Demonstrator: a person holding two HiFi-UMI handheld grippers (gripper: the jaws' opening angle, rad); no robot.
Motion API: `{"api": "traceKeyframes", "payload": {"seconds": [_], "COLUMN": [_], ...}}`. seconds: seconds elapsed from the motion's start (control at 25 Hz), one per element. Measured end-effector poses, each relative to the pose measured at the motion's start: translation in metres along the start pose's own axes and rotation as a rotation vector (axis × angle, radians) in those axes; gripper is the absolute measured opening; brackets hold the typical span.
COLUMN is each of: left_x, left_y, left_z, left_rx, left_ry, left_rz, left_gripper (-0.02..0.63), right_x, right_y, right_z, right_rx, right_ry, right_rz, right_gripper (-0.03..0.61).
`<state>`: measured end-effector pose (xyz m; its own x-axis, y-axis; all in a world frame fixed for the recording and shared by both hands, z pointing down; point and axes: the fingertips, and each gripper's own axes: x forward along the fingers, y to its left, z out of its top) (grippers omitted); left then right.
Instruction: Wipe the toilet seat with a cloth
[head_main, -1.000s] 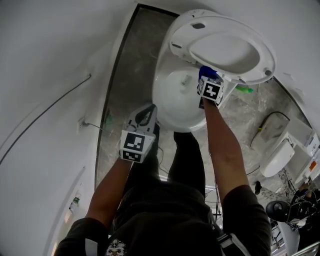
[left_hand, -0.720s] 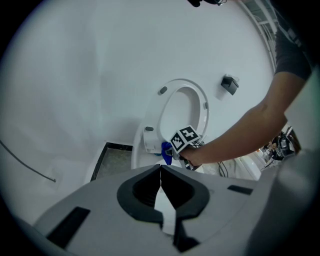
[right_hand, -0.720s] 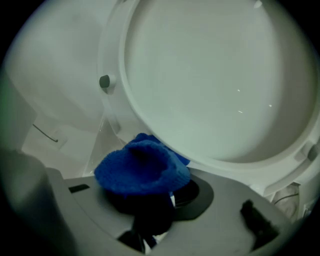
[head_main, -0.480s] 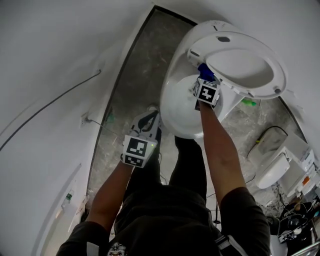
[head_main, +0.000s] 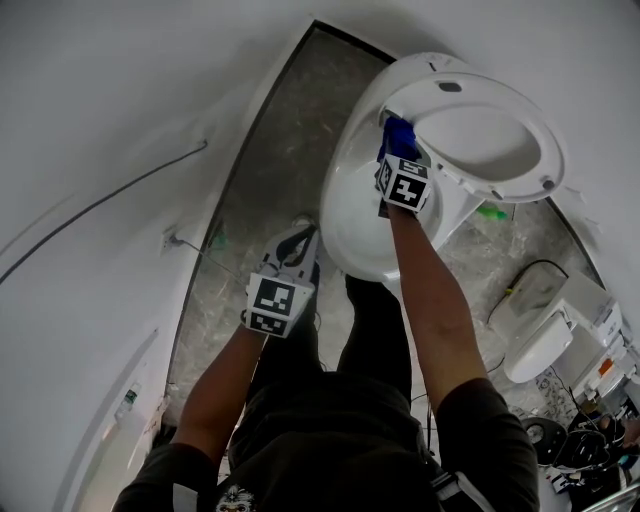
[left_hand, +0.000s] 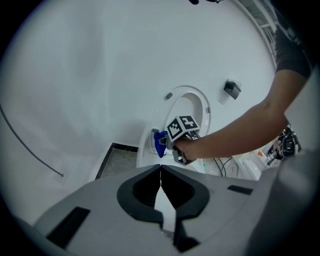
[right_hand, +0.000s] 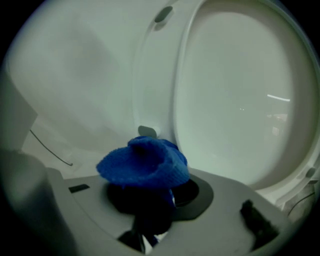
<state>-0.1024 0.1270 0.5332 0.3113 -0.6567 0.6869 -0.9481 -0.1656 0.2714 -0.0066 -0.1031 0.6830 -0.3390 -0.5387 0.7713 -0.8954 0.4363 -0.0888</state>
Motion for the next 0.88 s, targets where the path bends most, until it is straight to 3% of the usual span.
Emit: {"api": "traceKeyframes", "payload": {"seconds": [0.48,0.88], "left_x": [-0.007,-0.009], "left_y": [-0.017,-0.027], "left_z": [0.024,0.045], "left_rx": [0.046,0.081], "left_ry": [-0.033,-0.057], "left_rz": [-0.038,-0.053], "left_gripper": [0.011,0.011], "right_x": [-0.048,-0.098], "right_y": [0.003,-0.004], "right_z": [0.061,0.129], "right_rx": [-0.145,-0.112], "right_ry": [-0.123,-0.281], "right_rz": [0.016,0.015], "right_gripper": [0.098,0.098]}}
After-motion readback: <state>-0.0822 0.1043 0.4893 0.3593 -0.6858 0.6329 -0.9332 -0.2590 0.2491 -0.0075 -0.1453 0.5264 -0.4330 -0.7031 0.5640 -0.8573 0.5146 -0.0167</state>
